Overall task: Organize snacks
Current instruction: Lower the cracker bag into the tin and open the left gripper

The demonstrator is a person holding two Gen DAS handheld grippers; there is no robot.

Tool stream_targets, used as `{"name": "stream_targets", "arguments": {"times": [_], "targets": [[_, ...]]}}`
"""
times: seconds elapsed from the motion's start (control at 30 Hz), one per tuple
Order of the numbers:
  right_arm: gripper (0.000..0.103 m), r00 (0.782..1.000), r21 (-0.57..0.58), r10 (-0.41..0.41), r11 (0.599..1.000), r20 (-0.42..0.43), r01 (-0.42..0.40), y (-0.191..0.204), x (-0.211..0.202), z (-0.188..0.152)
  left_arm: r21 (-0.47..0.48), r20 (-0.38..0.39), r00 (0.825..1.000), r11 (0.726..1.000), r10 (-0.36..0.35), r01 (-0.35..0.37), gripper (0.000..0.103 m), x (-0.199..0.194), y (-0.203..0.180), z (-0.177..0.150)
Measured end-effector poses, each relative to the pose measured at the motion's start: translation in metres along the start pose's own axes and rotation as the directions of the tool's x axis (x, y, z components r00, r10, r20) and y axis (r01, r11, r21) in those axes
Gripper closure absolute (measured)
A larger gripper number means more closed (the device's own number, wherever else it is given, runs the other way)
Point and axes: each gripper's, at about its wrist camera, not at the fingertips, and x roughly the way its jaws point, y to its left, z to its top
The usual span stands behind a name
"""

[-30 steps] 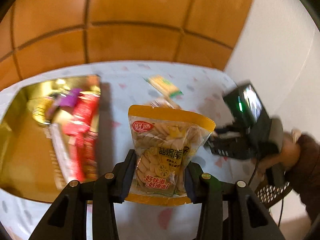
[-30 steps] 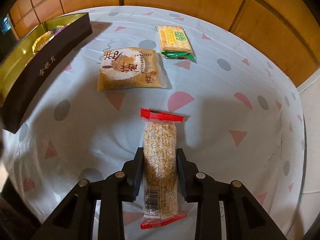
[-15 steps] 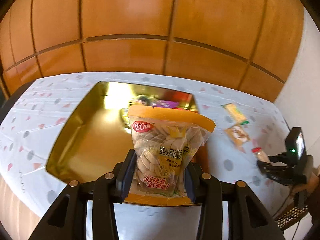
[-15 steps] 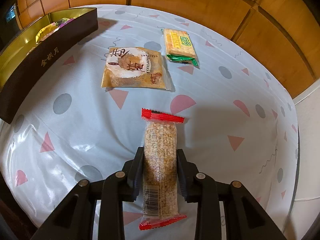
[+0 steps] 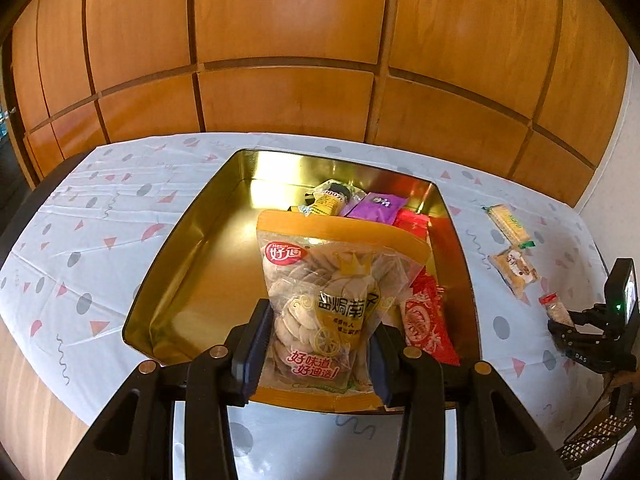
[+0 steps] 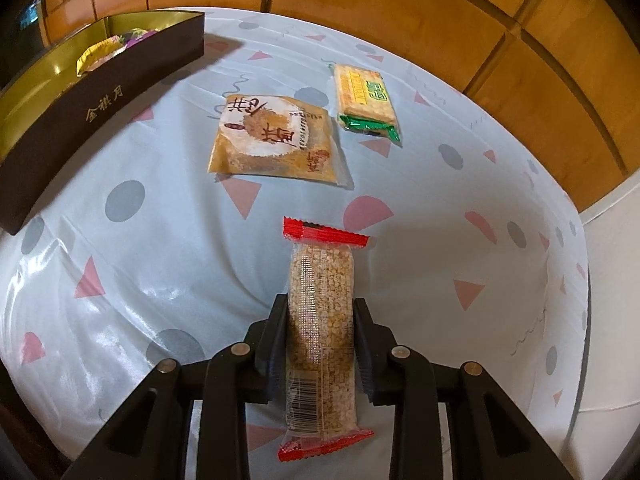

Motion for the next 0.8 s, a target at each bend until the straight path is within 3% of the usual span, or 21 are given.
{"name": "stream_targets", "arguments": {"times": [0.6, 0.8], "targets": [[0.072, 1.000, -0.042, -0.028, 0.999, 0.013, 0.029, 0.005, -0.004, -0.001, 0.032, -0.065, 0.997, 0.998, 0.047, -0.045, 0.059, 0.020, 0.021, 0.004], [0.072, 0.999, -0.051, -0.035, 0.998, 0.013, 0.035, 0.005, -0.004, -0.001, -0.087, -0.178, 0.982, 0.995, -0.060, 0.045, 0.059, 0.039, 0.046, 0.012]]}}
